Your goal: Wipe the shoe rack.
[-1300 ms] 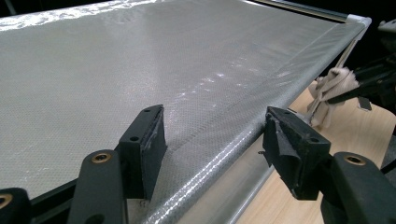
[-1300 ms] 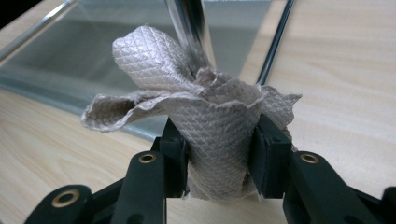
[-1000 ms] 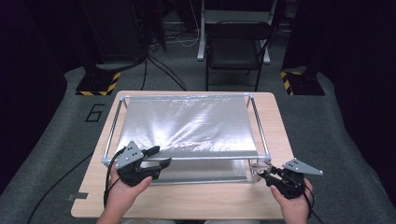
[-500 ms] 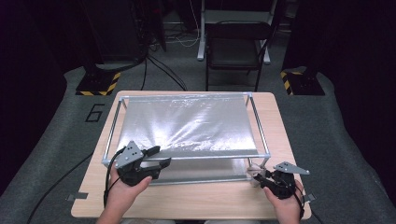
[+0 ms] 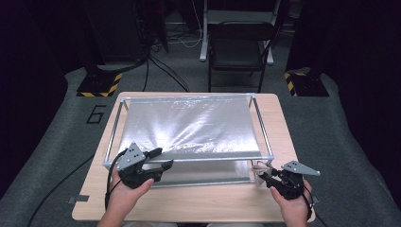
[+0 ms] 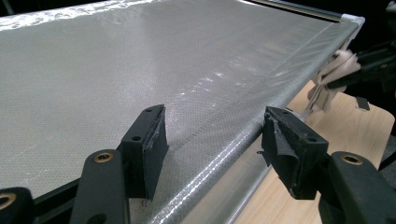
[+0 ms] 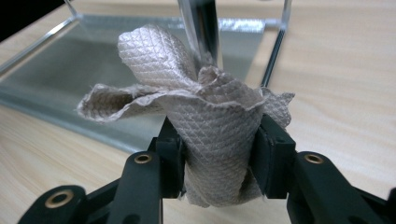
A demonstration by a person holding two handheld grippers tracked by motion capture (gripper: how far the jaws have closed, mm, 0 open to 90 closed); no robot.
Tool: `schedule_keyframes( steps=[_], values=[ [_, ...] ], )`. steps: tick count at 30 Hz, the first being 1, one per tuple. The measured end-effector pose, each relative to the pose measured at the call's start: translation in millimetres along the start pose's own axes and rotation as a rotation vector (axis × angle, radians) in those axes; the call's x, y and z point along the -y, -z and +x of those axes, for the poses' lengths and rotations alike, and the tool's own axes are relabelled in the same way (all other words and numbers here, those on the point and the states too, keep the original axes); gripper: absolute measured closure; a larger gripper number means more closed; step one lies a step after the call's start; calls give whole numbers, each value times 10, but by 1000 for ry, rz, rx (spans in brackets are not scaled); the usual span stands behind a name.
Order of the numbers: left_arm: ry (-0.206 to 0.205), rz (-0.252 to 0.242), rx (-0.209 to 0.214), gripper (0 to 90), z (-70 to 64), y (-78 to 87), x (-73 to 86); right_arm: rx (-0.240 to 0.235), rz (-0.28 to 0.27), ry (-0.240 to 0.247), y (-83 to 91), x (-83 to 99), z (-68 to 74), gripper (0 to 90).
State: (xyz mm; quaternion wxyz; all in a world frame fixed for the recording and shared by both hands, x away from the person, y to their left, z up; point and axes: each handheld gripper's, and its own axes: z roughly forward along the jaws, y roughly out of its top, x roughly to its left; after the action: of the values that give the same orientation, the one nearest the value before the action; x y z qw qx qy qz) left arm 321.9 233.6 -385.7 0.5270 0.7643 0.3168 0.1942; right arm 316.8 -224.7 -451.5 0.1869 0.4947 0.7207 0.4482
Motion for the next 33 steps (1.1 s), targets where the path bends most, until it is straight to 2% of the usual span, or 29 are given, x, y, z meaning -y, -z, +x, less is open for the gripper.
schedule_keyframes(
  steps=[4, 8, 13, 16, 19, 25, 26, 28, 30, 33],
  values=[
    [0, 0, 0, 403, 0, 0, 0, -4, -30, 13, 92, -90, 23, 590],
    [-1, -1, 0, 403, 0, -2, -1, -5, -34, 17, 109, -108, 29, 596],
    [0, -1, -1, 404, 0, -2, 0, 0, -9, 1, 13, -25, 11, 585],
    [-2, 1, -1, 403, -1, -1, -4, 9, 19, -10, -101, 57, -15, 519],
    [2, 1, -1, 404, -1, -1, -4, 13, 33, -12, -151, 90, -26, 508],
    [0, 3, -1, 406, 4, -1, -6, 13, 32, -20, -250, 105, -56, 491],
    [-1, 3, -2, 406, 4, -1, -7, 2, 37, -19, -273, 100, -52, 556],
    [-2, 6, -3, 406, 2, 1, -11, 4, 37, -21, -281, 99, -44, 567],
    [-2, 8, -5, 405, -8, 7, -18, 15, 42, 10, -291, 95, -35, 614],
    [0, 8, -1, 406, -14, 26, -28, 22, 50, 13, -283, 89, -24, 646]
  ],
)
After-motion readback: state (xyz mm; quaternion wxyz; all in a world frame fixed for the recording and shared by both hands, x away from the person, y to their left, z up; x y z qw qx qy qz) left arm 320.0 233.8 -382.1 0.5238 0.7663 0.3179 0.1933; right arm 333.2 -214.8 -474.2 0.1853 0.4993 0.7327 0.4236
